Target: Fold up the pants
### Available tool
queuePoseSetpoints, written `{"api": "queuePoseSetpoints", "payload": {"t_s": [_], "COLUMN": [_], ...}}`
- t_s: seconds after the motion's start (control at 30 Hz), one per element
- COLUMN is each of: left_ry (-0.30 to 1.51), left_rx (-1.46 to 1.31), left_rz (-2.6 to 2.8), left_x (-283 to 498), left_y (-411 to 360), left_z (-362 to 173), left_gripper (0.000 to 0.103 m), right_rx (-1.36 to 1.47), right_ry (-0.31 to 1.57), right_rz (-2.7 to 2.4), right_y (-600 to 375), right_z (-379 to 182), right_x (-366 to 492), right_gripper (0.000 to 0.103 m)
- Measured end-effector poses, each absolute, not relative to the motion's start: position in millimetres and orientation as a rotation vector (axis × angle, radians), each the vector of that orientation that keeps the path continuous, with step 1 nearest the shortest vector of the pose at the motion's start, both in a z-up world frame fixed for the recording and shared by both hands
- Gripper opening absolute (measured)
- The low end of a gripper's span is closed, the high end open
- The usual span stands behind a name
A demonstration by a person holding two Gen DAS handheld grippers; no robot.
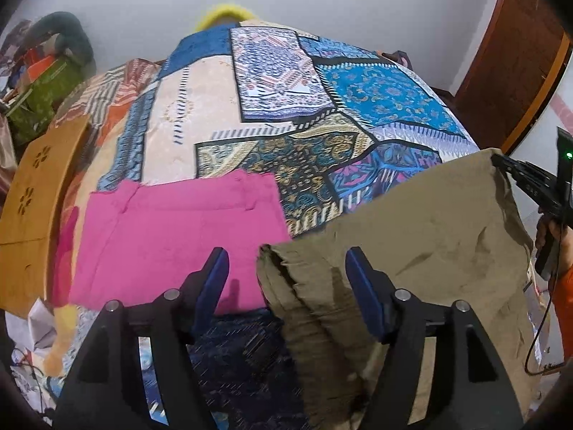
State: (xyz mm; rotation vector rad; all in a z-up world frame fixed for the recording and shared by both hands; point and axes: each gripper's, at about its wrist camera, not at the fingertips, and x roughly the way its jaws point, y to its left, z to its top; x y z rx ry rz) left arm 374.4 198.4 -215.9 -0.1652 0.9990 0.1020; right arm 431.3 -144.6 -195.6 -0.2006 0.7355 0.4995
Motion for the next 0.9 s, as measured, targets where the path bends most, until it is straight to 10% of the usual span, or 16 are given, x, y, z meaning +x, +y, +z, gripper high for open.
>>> {"api": "queuePoseSetpoints", "payload": {"t_s": [0.43, 0.9], "left_ry": [1.137, 1.008], "left_rx": [-0.329, -0.118], "left_rz": [0.022, 0.079], "left_x": [423, 404], "left_y": [210, 177], "left_z": [-274, -232], "left_gripper": [0.067, 0.041], "right_rx": [-0.127, -0.116], "right_ry": [0.794, 0.755], "right_rz": [0.524, 0.562], "right_y": [-162, -165], "right_z": [-222, -193], "right_x": [436, 419], "right_gripper": [0.005, 0.005]}}
